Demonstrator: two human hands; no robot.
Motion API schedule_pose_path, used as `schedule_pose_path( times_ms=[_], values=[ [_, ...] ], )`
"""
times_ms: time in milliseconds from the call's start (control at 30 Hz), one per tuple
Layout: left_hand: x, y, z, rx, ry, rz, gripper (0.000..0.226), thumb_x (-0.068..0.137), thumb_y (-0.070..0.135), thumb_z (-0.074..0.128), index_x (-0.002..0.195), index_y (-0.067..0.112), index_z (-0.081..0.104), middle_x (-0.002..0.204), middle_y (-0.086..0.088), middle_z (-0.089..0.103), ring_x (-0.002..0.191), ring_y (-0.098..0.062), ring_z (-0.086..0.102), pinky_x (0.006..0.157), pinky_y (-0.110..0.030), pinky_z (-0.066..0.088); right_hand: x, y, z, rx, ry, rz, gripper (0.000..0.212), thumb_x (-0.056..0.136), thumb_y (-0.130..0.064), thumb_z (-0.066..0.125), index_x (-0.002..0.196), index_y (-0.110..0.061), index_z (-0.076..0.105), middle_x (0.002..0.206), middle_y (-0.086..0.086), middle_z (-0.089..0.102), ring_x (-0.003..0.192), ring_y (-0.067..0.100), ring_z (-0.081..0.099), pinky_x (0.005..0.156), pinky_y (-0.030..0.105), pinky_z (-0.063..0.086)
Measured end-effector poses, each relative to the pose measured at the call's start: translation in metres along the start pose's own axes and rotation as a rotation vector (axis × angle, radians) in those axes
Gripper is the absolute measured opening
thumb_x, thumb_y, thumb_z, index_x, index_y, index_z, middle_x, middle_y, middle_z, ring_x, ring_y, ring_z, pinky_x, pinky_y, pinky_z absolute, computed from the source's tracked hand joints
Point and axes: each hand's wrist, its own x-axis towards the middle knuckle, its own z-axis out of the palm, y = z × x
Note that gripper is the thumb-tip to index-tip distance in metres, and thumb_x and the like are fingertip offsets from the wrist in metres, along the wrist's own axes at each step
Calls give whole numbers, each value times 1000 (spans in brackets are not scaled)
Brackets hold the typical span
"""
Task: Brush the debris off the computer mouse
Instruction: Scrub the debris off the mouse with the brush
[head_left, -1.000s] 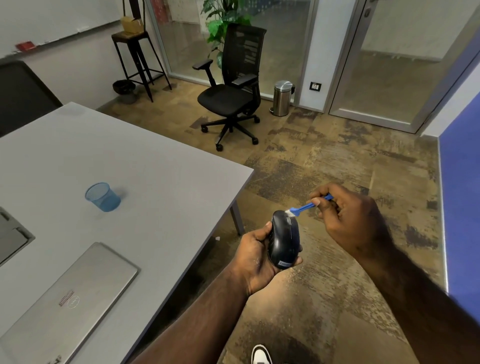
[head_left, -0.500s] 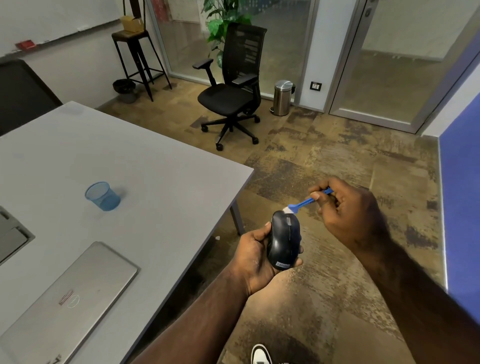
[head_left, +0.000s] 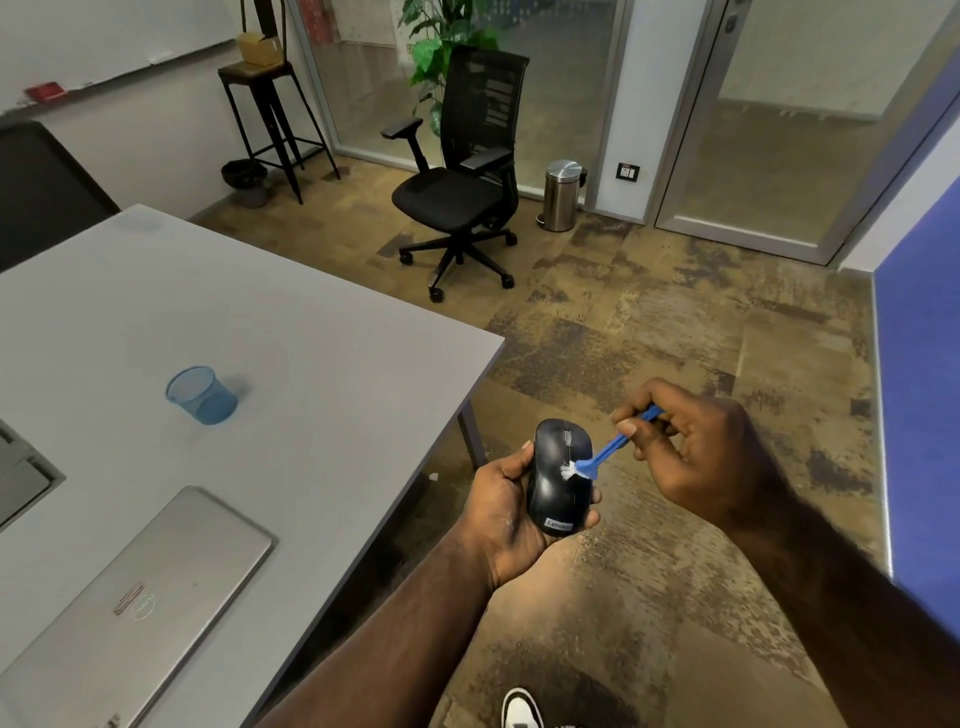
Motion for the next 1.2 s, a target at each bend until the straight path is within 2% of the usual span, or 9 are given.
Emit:
schedule_pose_path(
  times_ms=[133,267,333,500,633,733,800,1067,1200],
  values=[
    [0,0,0,-34,-35,-19,59,99,41,30,133,-3,53,108,-21,62,89,-33,61,70,-41,55,2,3,-2,-17,87,51,12,94,-33,54,99,-26,64,73,-1,69,56,21,67,45,42,55],
    [2,0,-1,-45,-14,-1,56,100,41,32,133,1,54,117,-24,59,89,-35,63,70,-43,56,-6,-5,1,59,-67,-54,8,88,-27,57,93,-30,62,78,-23,65,62,6,64,50,36,53],
    [3,0,-3,-64,-4,5,56,100,41,33,132,0,53,119,-26,58,89,-37,63,69,-44,57,-9,-6,4,53,-75,-62,9,88,-22,59,94,-29,63,77,-31,61,63,1,63,50,33,53],
    [4,6,-5,-155,-45,27,57,99,40,30,129,-2,55,108,-25,61,89,-36,59,71,-41,57,-13,-4,7,2,164,-19,9,92,-22,59,99,-23,66,82,-22,66,64,-1,66,50,27,55],
    [6,4,-8,-129,-17,38,55,100,40,33,127,-1,57,107,-26,63,87,-37,61,66,-43,58,-21,-6,9,38,68,-87,10,92,-24,58,97,-20,65,83,-13,70,62,4,66,48,33,55],
    [6,0,-7,-95,-45,28,58,99,41,32,131,-2,55,108,-24,62,90,-34,60,67,-41,57,-15,-3,7,-35,168,7,10,95,-25,60,97,-18,67,79,-19,65,63,2,67,49,32,56],
    [5,-1,-7,-77,-65,15,59,99,41,31,130,-2,56,110,-23,61,91,-33,60,67,-41,57,-11,-1,7,-93,237,93,16,95,-29,57,97,-18,68,70,-14,65,59,9,68,47,34,55],
    [3,1,-9,-38,-75,3,60,99,42,31,131,-1,56,108,-21,62,90,-31,60,66,-41,55,-4,4,4,-112,225,124,12,95,-27,55,98,-24,66,69,-3,68,52,21,66,42,39,52],
    [3,2,-8,-23,-65,6,60,99,43,31,131,-1,55,108,-21,62,90,-31,60,66,-41,56,-3,-1,7,-53,181,47,9,93,-25,57,99,-25,64,76,-13,67,55,12,67,43,36,54]
  ],
)
